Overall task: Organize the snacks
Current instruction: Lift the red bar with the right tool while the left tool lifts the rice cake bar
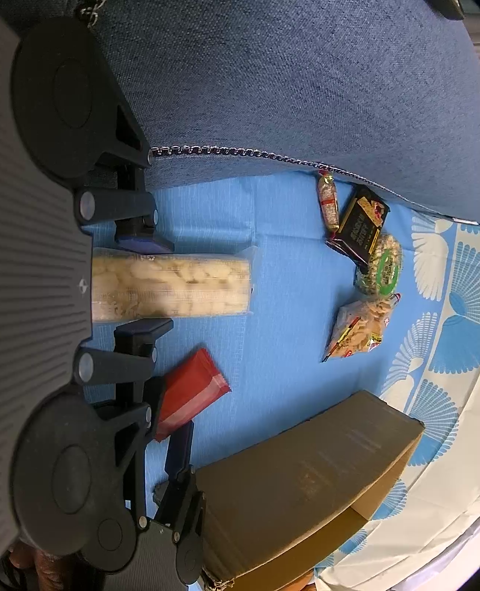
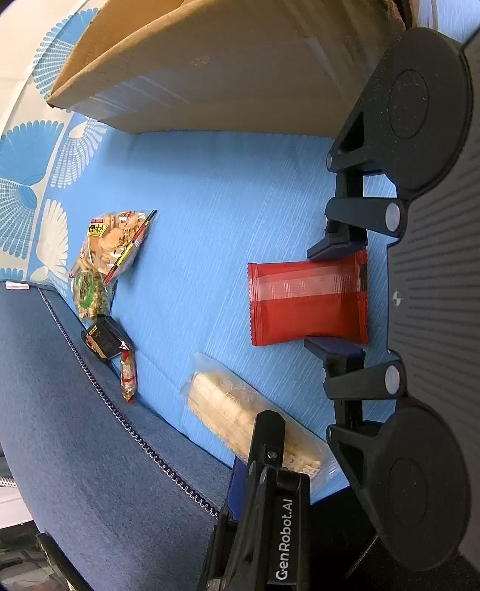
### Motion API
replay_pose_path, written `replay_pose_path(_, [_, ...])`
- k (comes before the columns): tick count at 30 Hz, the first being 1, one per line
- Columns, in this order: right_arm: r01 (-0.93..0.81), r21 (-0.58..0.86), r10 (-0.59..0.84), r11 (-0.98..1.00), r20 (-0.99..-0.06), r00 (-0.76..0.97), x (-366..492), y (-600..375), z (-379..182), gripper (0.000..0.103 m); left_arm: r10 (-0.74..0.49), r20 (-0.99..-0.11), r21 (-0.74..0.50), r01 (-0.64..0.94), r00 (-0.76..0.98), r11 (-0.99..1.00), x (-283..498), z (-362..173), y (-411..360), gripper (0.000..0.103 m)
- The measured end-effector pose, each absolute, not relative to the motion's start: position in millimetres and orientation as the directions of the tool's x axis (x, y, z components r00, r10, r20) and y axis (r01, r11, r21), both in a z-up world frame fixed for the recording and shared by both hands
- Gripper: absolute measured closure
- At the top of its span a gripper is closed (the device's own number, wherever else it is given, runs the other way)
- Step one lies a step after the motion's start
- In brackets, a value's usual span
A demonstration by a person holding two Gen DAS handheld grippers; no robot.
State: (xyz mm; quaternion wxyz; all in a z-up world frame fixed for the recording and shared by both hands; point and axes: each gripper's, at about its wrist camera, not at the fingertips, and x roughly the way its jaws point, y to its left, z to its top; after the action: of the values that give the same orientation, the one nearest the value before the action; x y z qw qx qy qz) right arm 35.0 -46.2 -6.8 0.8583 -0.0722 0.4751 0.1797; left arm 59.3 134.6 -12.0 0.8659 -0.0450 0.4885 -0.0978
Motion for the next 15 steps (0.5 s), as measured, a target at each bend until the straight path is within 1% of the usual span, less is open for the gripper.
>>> replay_pose_path(15, [-0.387,0.039,0.239,0.921,-0.841,0.486,33.9,-44.4,-6.6,0.057,-0.213,-0.837,-0.173,0.126,0.504,0.977,58.8,-12.0,134.7,0.063])
